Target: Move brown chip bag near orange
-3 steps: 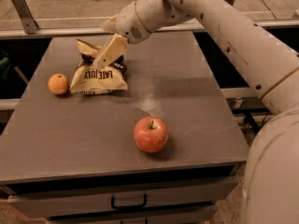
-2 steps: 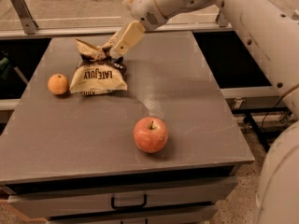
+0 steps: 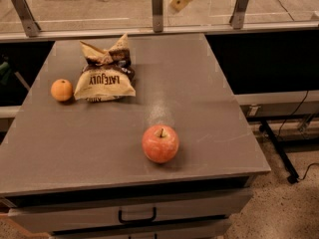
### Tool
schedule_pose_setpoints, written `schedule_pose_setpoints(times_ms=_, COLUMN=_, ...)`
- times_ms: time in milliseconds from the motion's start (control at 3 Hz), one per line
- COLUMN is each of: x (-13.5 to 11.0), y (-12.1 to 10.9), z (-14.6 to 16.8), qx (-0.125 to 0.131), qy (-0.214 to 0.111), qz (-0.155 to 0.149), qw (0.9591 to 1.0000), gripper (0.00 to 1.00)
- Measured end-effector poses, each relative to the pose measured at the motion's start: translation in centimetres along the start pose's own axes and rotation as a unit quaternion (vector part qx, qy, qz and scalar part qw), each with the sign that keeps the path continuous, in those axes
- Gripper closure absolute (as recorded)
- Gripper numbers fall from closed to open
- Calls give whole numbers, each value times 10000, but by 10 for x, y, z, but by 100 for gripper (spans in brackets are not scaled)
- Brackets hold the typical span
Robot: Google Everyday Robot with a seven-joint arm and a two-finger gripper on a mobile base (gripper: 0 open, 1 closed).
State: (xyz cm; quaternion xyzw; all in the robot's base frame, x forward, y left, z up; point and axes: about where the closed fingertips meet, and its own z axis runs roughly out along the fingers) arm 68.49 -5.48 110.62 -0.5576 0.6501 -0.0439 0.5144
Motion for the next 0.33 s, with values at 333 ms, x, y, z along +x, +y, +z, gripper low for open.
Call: schedule_pose_setpoints(times_ms=333, x=7, y=-16, z=-15, qx=317, qy=283, qz=-267, qw=9987, gripper=0)
